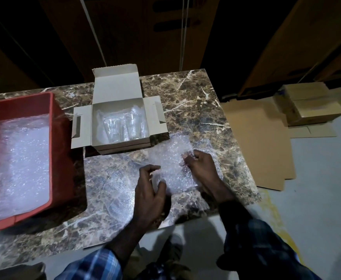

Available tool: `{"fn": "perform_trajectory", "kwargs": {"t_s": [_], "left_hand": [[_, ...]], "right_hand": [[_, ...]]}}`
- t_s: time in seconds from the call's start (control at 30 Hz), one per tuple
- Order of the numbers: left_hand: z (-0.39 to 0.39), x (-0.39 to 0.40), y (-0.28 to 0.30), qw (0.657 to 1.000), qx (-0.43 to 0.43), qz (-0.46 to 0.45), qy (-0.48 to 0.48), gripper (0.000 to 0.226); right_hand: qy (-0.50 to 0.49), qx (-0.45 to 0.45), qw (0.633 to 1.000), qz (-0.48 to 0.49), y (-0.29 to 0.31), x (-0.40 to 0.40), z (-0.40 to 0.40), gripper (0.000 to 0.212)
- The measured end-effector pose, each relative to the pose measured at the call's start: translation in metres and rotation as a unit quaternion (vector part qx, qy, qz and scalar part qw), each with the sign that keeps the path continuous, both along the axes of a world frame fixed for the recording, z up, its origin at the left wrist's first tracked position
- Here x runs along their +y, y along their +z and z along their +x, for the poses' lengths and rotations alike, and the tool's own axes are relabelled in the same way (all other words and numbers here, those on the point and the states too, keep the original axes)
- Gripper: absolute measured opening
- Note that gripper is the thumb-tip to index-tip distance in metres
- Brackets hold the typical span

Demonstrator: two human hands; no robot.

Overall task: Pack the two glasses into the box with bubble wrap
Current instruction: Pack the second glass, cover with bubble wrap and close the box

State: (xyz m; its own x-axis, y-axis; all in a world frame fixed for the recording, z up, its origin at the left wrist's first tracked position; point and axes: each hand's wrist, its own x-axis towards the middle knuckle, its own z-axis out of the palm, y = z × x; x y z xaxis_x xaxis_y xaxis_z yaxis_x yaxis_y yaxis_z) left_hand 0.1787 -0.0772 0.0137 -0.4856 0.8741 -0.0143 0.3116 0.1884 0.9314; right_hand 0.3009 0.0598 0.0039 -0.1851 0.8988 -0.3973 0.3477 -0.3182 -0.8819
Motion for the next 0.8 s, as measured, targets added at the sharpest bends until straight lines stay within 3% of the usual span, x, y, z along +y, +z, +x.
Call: {"fn": "perform_trajectory", "kwargs": {"t_s": [0.17,0.27,0.37,0.47,0.7,0.8], "left_hand": [[-0.006,0.008,-0.042,0.966,0.201,-0.099,-0.131,0.066],[0.0,0.012,-0.056,0.931,0.273,-0.137,-0.198,0.065],[0.004,0.014,-0.066,0.9,0.333,-0.168,-0.227,0.064],[0.005,0.013,-0.073,0.881,0.364,-0.192,-0.233,0.065],[0.005,0.012,-0.078,0.875,0.371,-0.205,-0.236,0.068],[0.004,0.01,-0.079,0.87,0.38,-0.202,-0.238,0.067]], "right_hand": [[-0.001,-0.115,0.992,0.053,-0.006,0.03,0.039,0.016],[0.025,-0.195,0.977,0.086,-0.006,0.037,0.057,0.015],[0.061,-0.245,0.964,0.083,-0.014,0.041,0.063,0.03],[0.087,-0.271,0.954,0.098,-0.02,0.038,0.06,0.038],[0.09,-0.308,0.925,0.205,-0.033,0.034,0.05,0.049],[0.091,-0.369,0.887,0.262,-0.039,0.035,0.047,0.048]]}}
